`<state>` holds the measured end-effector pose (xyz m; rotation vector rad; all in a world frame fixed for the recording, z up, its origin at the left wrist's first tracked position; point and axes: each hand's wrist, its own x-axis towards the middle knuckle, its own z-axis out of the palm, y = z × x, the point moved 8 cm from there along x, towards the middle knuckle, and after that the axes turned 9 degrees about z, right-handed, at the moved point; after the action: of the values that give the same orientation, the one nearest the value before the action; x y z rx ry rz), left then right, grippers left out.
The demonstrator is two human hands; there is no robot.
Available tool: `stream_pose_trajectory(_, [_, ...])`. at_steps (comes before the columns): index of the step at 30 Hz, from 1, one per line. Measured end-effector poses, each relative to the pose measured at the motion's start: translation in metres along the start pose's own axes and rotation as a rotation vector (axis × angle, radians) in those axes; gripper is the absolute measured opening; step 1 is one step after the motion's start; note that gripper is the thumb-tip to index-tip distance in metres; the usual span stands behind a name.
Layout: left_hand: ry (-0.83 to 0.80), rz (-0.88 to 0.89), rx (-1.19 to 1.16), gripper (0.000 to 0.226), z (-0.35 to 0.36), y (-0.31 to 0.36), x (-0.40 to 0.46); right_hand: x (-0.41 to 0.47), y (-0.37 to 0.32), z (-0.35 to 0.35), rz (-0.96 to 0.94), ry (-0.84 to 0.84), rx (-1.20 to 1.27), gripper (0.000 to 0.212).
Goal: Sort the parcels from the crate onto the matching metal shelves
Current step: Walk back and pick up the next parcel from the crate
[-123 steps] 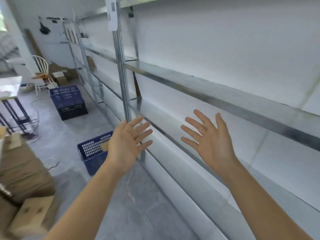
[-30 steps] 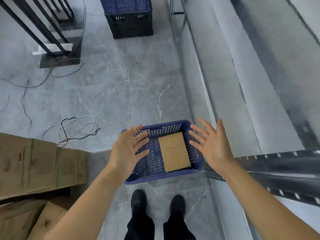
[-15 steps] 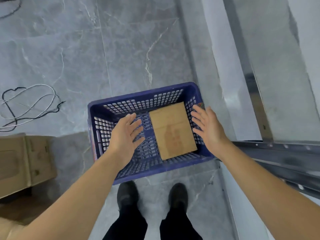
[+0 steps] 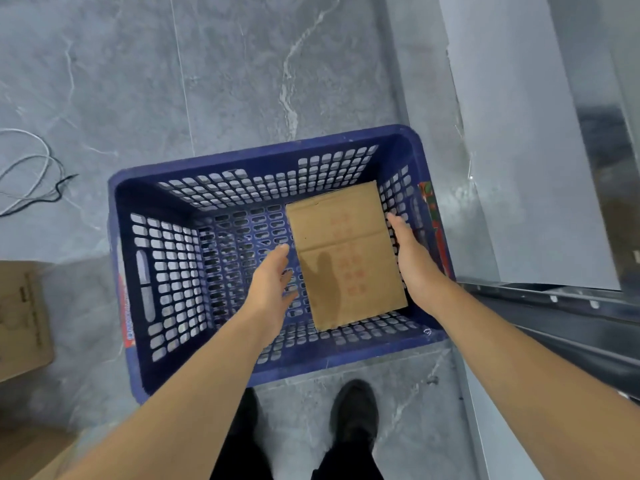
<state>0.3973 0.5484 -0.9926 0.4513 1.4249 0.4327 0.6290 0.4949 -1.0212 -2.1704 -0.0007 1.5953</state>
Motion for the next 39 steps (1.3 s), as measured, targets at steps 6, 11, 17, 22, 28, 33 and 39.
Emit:
stream_pose_trajectory(6, [-0.041, -0.050, -0.004, 0.041, 0.012, -0.019, 0.016, 0.037, 0.023, -0.004, 0.064, 0.022, 0.003, 0.148])
stream_pose_trajectory(11, [-0.090, -0.081, 0.055, 0.045, 0.017, -0.029, 0.029, 0.033, 0.020, -0.006, 0.100, 0.100, 0.067, 0.112])
stream_pose_trajectory(17, [-0.034, -0.065, 0.069, 0.048, 0.010, -0.029, 0.024, 0.066, 0.045, -0.005, 0.144, -0.005, 0.029, 0.150])
stream_pose_trajectory(22, [-0.029, 0.004, 0.068, 0.038, 0.004, 0.000, -0.010, 0.016, 0.027, -0.009, 0.118, -0.030, 0.023, 0.139])
stream_pose_trajectory(28, [-0.022, 0.122, 0.081, 0.035, -0.003, 0.065, -0.094, -0.103, -0.032, -0.022, 0.002, -0.086, 0.002, 0.120])
stream_pose_trajectory(33, [-0.001, 0.207, 0.065, 0.035, -0.005, 0.124, -0.184, -0.220, -0.087, -0.039, -0.099, -0.135, 0.010, 0.050])
stream_pose_trajectory(39, [0.017, 0.268, 0.080, 0.041, -0.014, 0.196, -0.300, -0.356, -0.135, -0.070, -0.302, -0.113, 0.038, 0.044])
